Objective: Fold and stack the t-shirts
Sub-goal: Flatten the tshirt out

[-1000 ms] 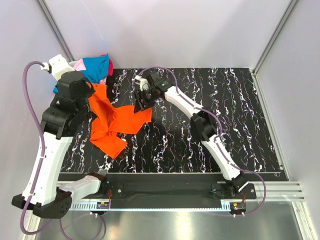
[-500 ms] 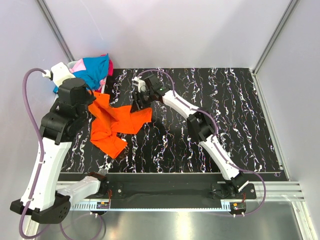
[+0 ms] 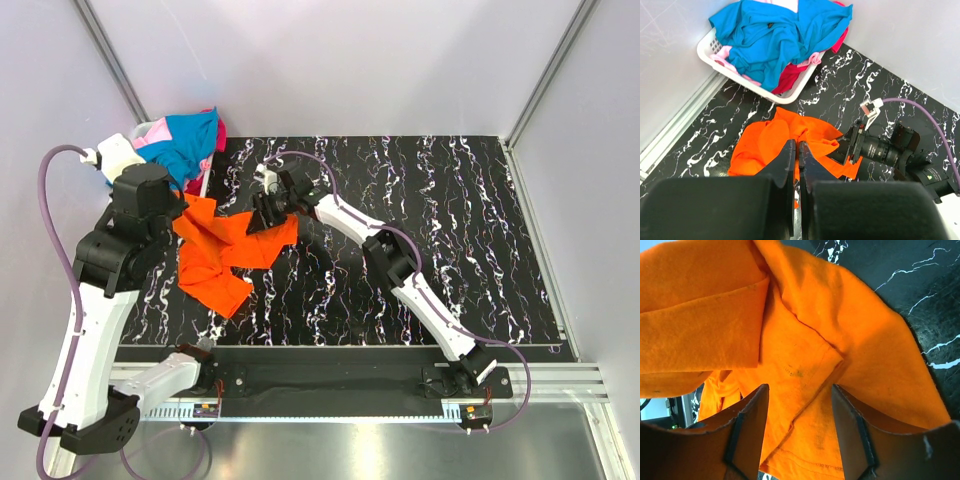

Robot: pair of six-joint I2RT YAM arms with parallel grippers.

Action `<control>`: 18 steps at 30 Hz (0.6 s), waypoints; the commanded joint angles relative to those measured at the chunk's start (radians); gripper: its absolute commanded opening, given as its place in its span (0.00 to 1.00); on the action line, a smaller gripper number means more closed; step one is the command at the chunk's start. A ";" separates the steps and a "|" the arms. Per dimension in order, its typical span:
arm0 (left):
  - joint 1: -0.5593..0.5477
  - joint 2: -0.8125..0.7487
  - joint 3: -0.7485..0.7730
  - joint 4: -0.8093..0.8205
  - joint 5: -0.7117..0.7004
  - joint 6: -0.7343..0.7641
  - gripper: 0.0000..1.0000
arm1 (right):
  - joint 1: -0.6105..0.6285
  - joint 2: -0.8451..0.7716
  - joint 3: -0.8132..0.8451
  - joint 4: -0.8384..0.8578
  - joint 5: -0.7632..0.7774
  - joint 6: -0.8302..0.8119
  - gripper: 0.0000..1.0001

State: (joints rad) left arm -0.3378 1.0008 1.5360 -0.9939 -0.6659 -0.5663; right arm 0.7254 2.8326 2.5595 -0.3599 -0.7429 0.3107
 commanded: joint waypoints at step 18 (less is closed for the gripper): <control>0.002 -0.050 -0.002 -0.017 0.008 -0.043 0.00 | 0.028 -0.024 -0.012 0.084 0.002 0.008 0.55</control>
State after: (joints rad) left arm -0.3378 0.9707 1.5349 -1.0302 -0.6624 -0.5999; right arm 0.7296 2.8445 2.5568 -0.3111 -0.7498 0.3271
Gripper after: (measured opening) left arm 0.024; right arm 0.552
